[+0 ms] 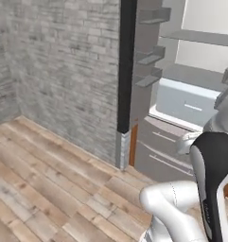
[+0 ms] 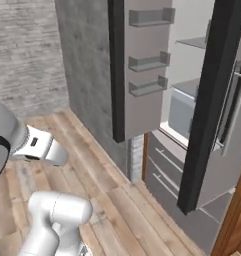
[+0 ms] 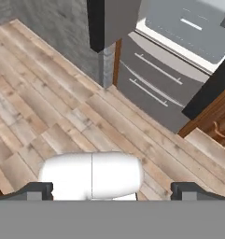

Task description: Open the fridge, remove the apple, lime, and fish, and place them on any counter.

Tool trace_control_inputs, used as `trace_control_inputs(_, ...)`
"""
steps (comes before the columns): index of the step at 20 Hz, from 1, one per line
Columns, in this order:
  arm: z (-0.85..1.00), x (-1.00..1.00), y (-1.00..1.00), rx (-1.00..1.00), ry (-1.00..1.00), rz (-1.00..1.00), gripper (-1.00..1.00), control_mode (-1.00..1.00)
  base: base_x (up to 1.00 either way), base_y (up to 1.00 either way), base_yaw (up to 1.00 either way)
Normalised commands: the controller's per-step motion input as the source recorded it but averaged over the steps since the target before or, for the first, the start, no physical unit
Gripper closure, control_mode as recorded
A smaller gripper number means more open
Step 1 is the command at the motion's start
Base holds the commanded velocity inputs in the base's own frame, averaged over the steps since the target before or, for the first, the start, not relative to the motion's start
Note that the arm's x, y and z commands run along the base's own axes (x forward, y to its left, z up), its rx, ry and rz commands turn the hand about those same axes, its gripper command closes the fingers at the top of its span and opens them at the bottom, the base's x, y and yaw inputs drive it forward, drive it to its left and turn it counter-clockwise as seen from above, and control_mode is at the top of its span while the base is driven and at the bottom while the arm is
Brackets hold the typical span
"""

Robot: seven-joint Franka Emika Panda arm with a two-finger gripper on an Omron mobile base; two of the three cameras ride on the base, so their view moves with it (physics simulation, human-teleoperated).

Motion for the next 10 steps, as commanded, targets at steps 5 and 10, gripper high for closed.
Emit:
trace_control_inputs(5,0.0,0.0,0.0,0.0,0.0,0.0,-1.0,1.0,0.35,-0.56,-0.44)
trace_control_inputs(10,0.0,0.0,0.0,0.0,0.0,0.0,-1.0,1.0,0.86,-0.27,-0.23)
